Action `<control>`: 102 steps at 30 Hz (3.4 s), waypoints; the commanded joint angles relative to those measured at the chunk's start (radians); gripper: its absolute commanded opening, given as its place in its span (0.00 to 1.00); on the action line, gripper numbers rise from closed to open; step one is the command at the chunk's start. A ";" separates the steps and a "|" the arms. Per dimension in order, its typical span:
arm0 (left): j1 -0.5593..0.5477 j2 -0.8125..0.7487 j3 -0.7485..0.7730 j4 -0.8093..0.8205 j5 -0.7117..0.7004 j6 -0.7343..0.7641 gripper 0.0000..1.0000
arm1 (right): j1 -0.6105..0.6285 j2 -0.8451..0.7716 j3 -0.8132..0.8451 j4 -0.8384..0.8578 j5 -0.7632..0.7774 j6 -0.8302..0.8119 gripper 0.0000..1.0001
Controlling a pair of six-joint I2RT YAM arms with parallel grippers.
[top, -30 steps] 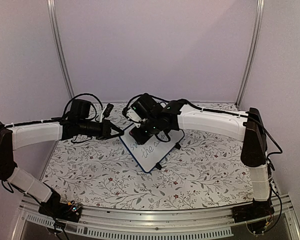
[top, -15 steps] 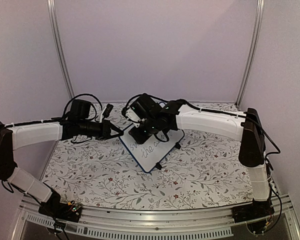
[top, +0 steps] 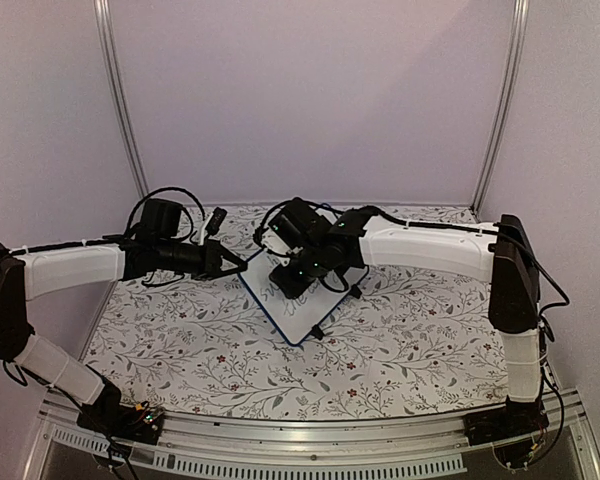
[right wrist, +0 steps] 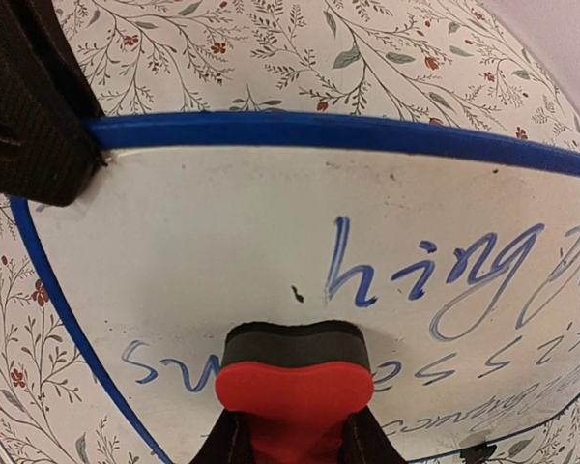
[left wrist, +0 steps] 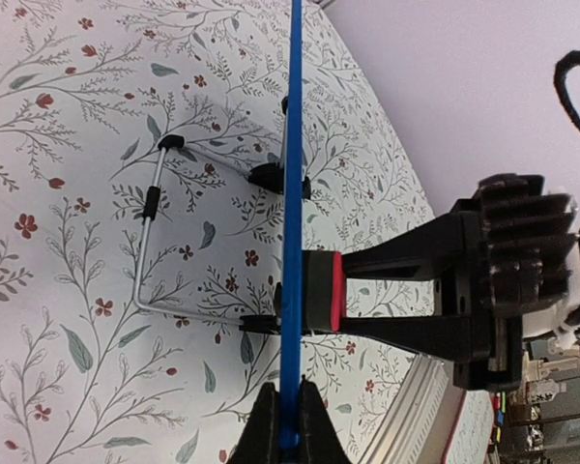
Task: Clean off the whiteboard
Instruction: Erase the whiteboard at the center of the board.
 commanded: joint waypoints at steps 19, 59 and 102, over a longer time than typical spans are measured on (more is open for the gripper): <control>-0.012 -0.002 0.003 0.017 0.028 -0.006 0.00 | -0.038 0.102 0.183 -0.091 0.023 -0.008 0.15; -0.012 0.003 0.006 0.019 0.030 -0.009 0.00 | -0.046 0.105 0.243 -0.058 0.029 -0.008 0.15; -0.009 0.001 0.005 0.019 0.028 -0.007 0.00 | -0.070 0.082 0.242 -0.080 0.062 0.024 0.14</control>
